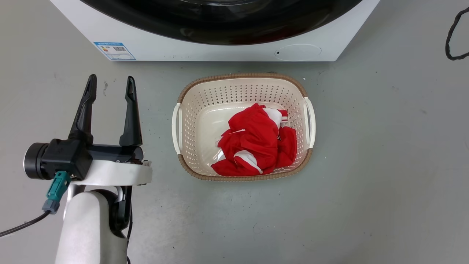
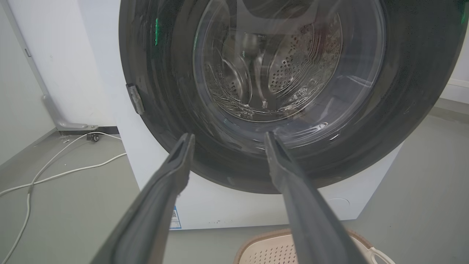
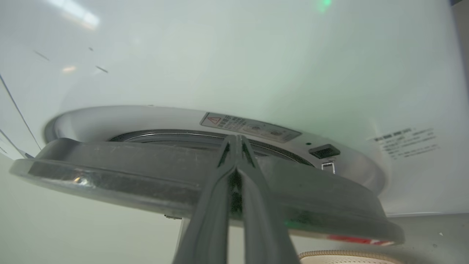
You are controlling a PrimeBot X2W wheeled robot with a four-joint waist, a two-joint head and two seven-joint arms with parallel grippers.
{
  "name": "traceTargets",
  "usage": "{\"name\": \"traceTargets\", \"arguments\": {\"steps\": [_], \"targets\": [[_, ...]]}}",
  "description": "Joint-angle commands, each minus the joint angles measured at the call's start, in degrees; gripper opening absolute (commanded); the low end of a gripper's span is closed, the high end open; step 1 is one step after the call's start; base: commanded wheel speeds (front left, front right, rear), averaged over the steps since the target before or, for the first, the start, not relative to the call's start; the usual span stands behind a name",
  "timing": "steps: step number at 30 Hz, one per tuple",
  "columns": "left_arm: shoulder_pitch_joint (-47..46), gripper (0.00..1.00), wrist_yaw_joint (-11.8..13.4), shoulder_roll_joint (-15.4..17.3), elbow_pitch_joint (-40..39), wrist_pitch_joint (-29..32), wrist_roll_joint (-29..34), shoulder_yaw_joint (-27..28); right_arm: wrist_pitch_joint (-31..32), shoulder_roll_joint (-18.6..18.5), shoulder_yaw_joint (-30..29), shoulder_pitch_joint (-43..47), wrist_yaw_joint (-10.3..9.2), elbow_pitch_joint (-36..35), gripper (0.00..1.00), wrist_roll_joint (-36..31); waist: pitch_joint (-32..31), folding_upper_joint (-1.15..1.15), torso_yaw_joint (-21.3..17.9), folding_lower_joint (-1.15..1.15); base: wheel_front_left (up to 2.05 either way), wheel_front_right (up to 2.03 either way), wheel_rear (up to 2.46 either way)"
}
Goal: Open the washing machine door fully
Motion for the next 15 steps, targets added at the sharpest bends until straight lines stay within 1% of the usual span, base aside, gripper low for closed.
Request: {"name": "traceTargets", "arguments": {"steps": [1,4,10,15], "targets": [[-0.64,1.0,0.0,0.07,-0.13,-0.15,0.25,-0.01,1.92,3.35,0.74,0.48,0.05,1.1,0.0,0.17,0.01,0.0,0.06,-0.01,0.0,0.0,0.0],[-0.62,1.0,-0.04,-0.04,0.17,-0.15,0.28,-0.01,4.28,3.91,0.14,0.61,0.09,1.43,0.0,0.73,-0.21,0.0,0.14,-0.01,0.0,0.0,0.0],[0.12,1.0,-0.09,-0.25,0.92,-0.15,0.3,0.01,8.47,3.41,-0.61,3.56,0.03,0.03,0.0,1.52,-1.57,0.0,-0.03,-0.01,0.0,0.0,0.0],[0.87,1.0,-0.1,-0.43,1.6,-0.15,0.24,-0.21,14.46,3.14,-1.75,5.73,0.02,-2.08,0.0,3.38,-3.39,0.0,-0.06,-0.01,0.0,0.0,0.0]]}}
